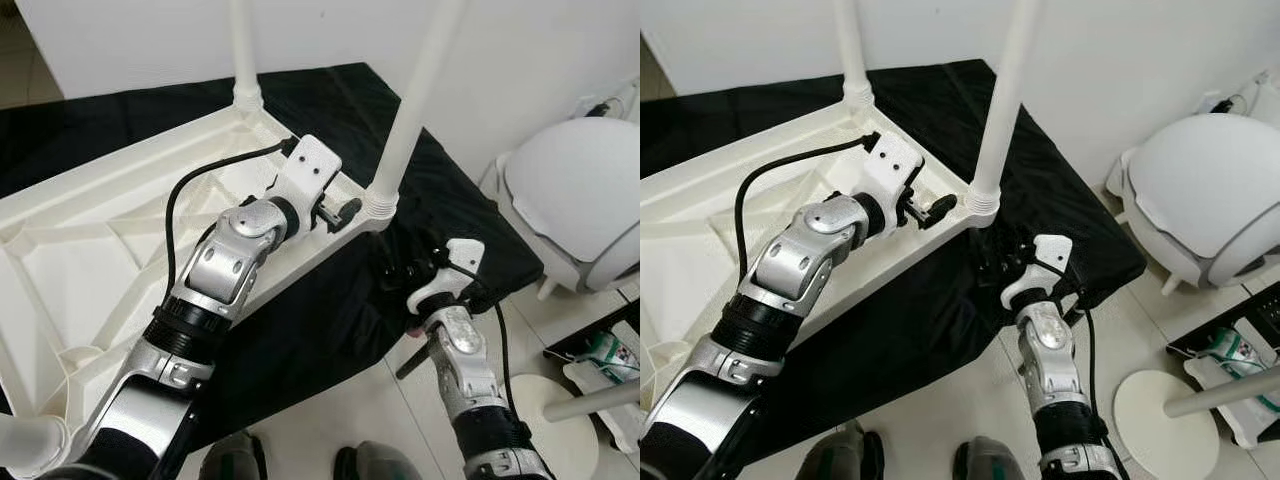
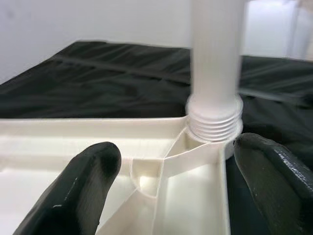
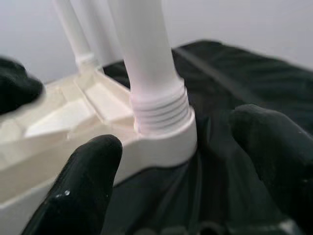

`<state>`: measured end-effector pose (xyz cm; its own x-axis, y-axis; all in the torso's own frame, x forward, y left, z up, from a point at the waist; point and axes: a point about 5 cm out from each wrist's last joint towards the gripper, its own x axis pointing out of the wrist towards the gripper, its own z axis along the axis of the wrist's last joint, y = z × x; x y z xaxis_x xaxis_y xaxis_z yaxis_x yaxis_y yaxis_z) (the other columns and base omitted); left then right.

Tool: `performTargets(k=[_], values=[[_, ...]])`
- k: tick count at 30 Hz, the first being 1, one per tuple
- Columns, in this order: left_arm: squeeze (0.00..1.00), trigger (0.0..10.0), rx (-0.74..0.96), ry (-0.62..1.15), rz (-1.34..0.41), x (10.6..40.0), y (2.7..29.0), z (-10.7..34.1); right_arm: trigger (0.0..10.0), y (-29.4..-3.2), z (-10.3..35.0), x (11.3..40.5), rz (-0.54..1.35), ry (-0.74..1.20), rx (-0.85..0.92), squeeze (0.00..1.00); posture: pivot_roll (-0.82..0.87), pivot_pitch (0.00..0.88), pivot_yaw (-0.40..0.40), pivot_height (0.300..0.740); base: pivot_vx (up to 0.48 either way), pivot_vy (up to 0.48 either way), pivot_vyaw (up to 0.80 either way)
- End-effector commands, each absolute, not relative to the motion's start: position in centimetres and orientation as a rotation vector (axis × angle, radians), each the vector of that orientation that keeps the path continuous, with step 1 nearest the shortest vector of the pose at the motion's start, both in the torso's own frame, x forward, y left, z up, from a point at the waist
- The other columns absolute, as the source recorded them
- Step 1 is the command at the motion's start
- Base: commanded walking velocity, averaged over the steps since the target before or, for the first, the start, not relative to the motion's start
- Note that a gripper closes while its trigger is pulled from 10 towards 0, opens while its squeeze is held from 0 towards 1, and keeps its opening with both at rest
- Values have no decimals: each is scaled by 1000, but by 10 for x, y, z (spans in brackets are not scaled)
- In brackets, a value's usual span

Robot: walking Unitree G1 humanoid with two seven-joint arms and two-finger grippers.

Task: Building children table

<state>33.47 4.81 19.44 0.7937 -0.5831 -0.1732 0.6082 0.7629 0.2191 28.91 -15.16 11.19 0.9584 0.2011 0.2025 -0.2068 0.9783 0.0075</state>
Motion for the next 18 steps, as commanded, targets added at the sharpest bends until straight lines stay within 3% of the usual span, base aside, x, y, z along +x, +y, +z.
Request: performTargets(k=[1, 9, 18], values=[[0, 10000, 295, 112, -630, 338, 46, 191, 10000, -154, 110, 283, 214, -190, 34, 0, -98, 45, -1, 740, 0, 0, 0], [0, 10000, 336, 213, -654, 346, 34, 168, 10000, -182, 106, 256, 117, -155, 13, 0, -140, 57, 38, 740, 0, 0, 0], [0, 10000, 361, 334, -547, 354, 38, 147, 10000, -174, 119, 262, 120, -179, 25, 0, -139, 59, 41, 740, 0, 0, 0]])
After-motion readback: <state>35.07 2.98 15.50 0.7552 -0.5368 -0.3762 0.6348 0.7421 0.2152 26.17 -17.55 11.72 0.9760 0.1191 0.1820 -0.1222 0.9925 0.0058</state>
